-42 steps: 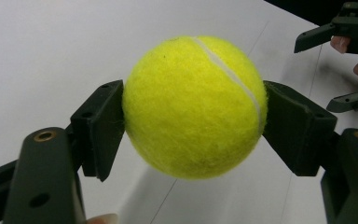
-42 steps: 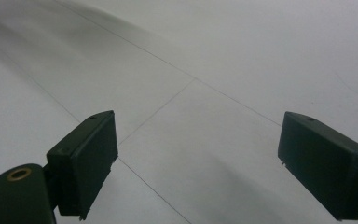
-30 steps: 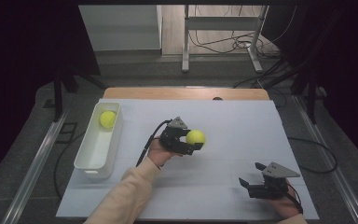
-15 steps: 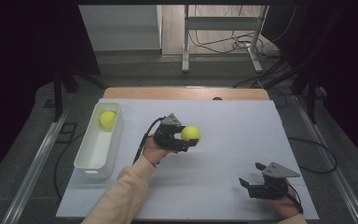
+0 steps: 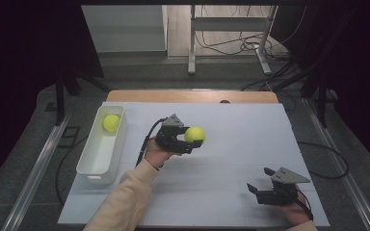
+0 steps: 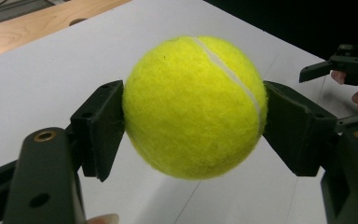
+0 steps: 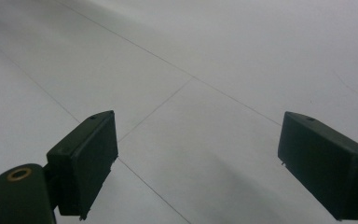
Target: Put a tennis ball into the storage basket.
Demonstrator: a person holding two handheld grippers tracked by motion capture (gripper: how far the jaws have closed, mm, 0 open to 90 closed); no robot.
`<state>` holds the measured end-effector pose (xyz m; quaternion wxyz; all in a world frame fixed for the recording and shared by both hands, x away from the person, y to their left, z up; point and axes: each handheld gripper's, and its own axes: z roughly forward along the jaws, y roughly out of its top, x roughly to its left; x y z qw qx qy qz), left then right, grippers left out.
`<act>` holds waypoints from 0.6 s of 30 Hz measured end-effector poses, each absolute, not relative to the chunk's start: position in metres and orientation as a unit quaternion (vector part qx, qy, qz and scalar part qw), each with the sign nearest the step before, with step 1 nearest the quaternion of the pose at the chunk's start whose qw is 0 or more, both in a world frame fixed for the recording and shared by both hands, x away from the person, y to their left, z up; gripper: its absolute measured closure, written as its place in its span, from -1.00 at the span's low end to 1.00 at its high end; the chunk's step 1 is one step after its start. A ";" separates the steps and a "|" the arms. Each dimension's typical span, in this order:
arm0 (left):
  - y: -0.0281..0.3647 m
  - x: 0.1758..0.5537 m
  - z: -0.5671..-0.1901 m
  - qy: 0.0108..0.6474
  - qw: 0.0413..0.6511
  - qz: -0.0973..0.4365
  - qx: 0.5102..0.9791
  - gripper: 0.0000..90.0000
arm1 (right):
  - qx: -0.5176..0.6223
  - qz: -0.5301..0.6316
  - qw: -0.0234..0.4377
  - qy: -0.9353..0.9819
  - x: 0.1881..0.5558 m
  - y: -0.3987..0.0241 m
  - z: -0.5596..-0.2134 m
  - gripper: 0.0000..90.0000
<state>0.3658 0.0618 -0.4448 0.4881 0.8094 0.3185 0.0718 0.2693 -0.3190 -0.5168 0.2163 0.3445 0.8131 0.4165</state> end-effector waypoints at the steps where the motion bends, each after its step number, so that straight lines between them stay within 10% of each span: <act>1: 0.062 0.366 -0.444 0.319 0.488 0.072 0.809 -0.42 | 0.344 0.416 0.217 0.813 0.269 -0.319 -0.517 -0.73; 18: 0.076 0.365 -0.433 0.328 0.503 0.084 0.796 -0.42 | 0.345 0.419 0.221 0.810 0.269 -0.320 -0.516 -0.73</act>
